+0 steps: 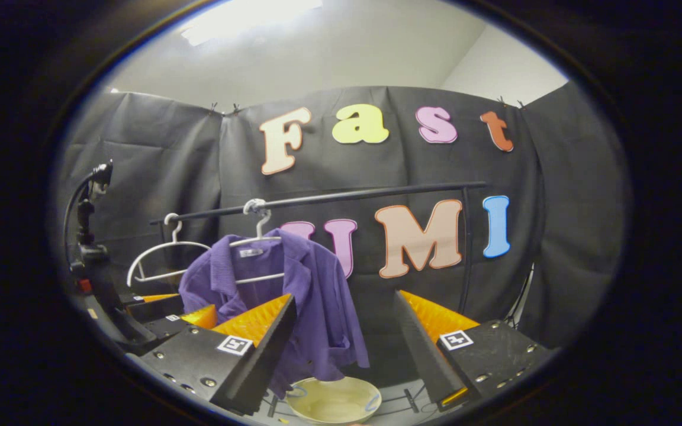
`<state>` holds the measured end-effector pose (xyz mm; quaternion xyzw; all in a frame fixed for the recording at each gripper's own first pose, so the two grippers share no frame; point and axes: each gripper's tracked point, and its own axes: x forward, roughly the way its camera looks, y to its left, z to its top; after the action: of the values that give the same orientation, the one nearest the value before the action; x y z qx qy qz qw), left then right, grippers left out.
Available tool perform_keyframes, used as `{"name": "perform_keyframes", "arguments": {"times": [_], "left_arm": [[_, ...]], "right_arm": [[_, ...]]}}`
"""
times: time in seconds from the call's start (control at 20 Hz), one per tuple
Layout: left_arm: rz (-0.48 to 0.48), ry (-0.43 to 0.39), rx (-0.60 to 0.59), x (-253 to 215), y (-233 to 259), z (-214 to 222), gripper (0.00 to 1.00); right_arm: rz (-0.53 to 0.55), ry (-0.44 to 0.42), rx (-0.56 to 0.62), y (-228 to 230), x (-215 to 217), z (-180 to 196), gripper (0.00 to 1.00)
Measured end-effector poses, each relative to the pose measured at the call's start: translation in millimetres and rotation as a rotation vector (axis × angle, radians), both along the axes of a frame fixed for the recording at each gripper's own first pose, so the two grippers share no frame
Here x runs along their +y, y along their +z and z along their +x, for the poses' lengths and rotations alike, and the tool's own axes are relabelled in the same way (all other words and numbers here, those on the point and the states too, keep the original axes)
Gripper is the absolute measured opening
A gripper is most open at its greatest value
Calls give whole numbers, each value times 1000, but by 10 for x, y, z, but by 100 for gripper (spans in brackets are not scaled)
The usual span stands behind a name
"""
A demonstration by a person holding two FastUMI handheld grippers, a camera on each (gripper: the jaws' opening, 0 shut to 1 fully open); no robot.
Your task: Grasp the clothes on the hanger with both hands and then place them into the laundry hamper below.
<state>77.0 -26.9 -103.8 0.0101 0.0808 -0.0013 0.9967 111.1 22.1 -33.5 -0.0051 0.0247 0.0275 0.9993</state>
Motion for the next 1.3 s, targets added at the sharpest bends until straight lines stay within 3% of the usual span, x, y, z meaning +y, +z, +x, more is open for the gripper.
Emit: {"name": "perform_keyframes", "arguments": {"times": [0.1,0.3,0.4,0.45,0.5,0.6,0.75,0.8,0.85,1.05,1.25,1.3], "left_arm": [[-13,-4,8,-67,-182,199,95],[51,-5,-2,-162,-479,519,92],[58,13,0,-133,-545,618,95],[60,45,-5,-54,-572,679,95],[52,63,-3,-22,-613,742,94],[46,83,15,15,-725,833,94],[-29,90,24,89,-808,921,87],[-41,87,19,117,-791,952,87],[-40,76,8,131,-794,985,80],[23,-17,5,97,-800,1118,46],[-18,-36,36,206,-800,1143,15],[-15,-34,41,235,-796,1142,12]], "right_arm": [[17,-19,22,-76,-17,172,99],[3,-32,104,-421,7,536,99],[-20,-6,157,-628,120,704,100],[-34,10,180,-725,182,785,94],[-44,27,199,-812,250,866,99],[-51,56,235,-981,371,1049,99],[-45,111,268,-1162,609,1348,99],[-43,131,278,-1212,703,1443,94],[-41,148,282,-1252,793,1539,99],[-20,205,291,-1338,1159,1847,99],[-18,229,278,-1343,1380,2077,99],[-23,227,278,-1366,1406,2130,100]]}}
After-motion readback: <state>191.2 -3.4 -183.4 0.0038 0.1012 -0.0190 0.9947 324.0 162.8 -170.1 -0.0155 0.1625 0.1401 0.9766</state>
